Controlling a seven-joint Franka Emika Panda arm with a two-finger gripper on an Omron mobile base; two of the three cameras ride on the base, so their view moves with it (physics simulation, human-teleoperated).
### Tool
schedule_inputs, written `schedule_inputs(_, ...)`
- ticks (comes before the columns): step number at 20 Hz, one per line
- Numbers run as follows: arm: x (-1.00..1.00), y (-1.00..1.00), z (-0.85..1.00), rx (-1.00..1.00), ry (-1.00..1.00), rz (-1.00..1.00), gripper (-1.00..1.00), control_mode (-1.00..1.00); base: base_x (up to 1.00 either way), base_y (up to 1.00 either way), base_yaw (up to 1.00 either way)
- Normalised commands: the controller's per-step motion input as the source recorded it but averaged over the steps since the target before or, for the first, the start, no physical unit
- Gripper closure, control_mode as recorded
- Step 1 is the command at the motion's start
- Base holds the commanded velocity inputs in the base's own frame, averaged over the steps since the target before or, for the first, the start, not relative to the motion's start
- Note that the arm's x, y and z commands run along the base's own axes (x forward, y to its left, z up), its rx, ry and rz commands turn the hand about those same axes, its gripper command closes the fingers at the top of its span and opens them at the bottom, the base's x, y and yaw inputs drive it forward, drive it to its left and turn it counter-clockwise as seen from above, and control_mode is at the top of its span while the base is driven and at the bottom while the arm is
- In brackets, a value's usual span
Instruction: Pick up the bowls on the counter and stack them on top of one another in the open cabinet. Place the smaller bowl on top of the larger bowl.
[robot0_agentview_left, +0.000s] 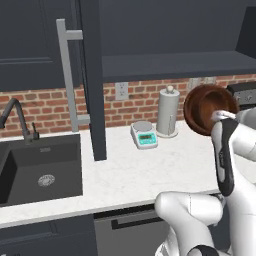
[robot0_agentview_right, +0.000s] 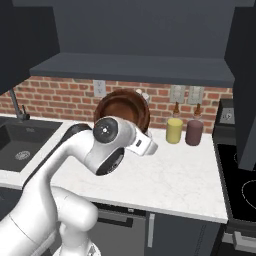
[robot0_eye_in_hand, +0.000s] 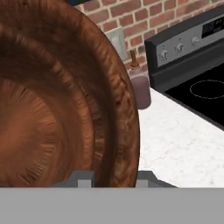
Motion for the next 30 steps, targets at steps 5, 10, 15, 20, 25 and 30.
schedule_inputs(5, -0.01, 0.09, 1.0, 0.0, 0.0, -0.07, 1.0, -1.0, 0.0, 0.0, 0.0)
schedule_inputs(10, 0.25, 0.0, 1.0, 0.0, 0.0, -0.1, 1.0, -1.0, 0.0, 0.0, 0.0)
schedule_inputs(15, 0.68, 0.0, 0.97, 0.0, 0.02, -0.09, 1.0, -1.0, 0.0, 0.0, 0.0)
schedule_inputs(20, 0.19, 0.0, 1.0, 0.0, -0.02, -0.05, 1.0, -1.0, 0.0, 0.0, 0.0)
schedule_inputs(25, 0.09, 0.0, 0.46, 0.03, -0.09, -0.09, 1.0, -1.0, 0.0, 0.0, 0.0)
schedule_inputs(30, 0.68, 0.0, -0.43, 0.11, -0.01, -0.09, 1.0, -1.0, 0.0, 0.0, 0.0)
